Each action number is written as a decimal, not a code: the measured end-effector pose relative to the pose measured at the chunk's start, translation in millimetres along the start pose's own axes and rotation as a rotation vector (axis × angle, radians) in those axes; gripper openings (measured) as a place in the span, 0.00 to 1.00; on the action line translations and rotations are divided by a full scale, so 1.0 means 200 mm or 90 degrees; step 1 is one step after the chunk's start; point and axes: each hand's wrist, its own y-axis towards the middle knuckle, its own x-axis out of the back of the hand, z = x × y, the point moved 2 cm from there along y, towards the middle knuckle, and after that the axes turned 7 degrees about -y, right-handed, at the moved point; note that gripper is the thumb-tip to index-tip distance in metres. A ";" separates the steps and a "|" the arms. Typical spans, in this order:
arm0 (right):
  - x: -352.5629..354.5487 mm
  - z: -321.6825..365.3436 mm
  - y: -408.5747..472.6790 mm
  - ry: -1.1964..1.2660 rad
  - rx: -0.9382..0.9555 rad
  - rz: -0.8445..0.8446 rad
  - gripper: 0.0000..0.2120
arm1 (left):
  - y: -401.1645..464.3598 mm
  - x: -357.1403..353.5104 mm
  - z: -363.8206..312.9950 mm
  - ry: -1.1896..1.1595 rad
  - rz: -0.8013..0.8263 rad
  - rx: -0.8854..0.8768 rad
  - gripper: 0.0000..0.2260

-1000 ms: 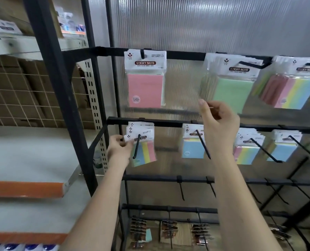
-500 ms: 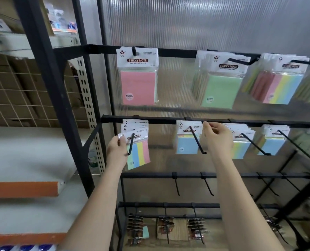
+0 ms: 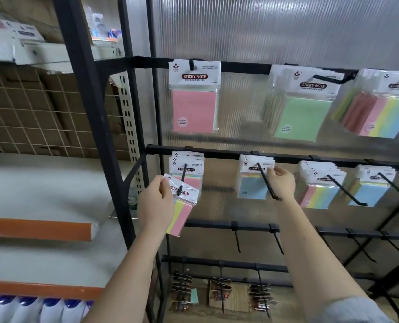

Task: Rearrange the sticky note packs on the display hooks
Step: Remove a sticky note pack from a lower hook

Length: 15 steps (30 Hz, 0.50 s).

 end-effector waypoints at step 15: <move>-0.03 -0.05 -0.05 0.023 -0.047 -0.071 0.16 | -0.03 0.14 -0.03 -0.017 -0.045 -0.101 0.20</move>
